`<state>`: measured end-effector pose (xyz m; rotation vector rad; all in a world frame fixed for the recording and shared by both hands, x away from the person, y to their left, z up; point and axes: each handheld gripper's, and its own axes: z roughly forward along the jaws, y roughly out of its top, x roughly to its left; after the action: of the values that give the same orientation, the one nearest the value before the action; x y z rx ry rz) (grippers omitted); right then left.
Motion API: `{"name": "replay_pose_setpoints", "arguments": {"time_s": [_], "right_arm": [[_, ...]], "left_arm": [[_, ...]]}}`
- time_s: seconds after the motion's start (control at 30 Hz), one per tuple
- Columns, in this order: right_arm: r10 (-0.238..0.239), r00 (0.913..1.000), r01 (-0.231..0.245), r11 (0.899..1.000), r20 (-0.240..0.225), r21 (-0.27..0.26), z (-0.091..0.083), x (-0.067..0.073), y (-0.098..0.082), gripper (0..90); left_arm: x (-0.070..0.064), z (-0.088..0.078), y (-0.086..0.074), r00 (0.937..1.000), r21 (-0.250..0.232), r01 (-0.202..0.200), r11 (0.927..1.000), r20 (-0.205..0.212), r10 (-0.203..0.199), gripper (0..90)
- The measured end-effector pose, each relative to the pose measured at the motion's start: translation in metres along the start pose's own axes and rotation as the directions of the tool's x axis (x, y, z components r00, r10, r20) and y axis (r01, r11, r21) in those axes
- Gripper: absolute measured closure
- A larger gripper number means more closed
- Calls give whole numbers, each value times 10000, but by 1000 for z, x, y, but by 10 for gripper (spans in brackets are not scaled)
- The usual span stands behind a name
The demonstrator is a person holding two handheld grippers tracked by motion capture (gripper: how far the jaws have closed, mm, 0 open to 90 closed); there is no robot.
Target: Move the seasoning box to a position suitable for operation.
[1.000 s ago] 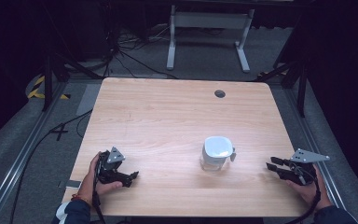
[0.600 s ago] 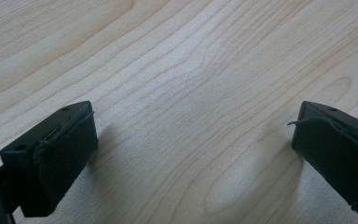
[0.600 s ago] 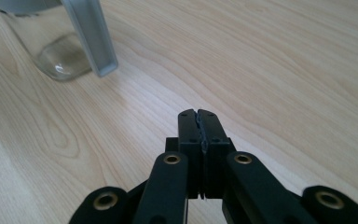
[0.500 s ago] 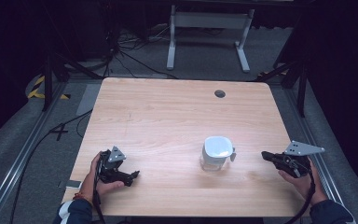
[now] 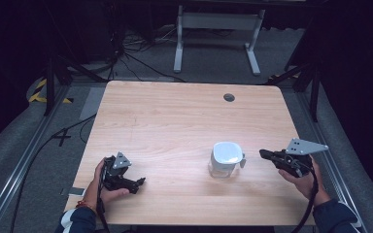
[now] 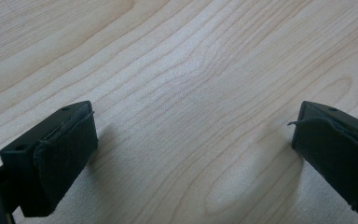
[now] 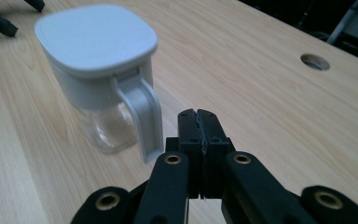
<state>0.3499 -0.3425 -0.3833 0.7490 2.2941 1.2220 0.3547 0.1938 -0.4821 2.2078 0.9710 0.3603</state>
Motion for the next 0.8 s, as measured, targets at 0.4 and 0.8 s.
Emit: {"name": "replay_pose_setpoints", "arguments": {"time_s": [0.4,0.8], "right_arm": [[-240,9989,201,9955,-414,-928,21,16,52,898],[-580,9939,531,9971,-941,-539,34,27,50,898]], "left_arm": [[-6,5,7,9998,81,68,9999,-194,-67,4],[-5,6,8,9998,67,11,10000,-183,-9,4]]}}
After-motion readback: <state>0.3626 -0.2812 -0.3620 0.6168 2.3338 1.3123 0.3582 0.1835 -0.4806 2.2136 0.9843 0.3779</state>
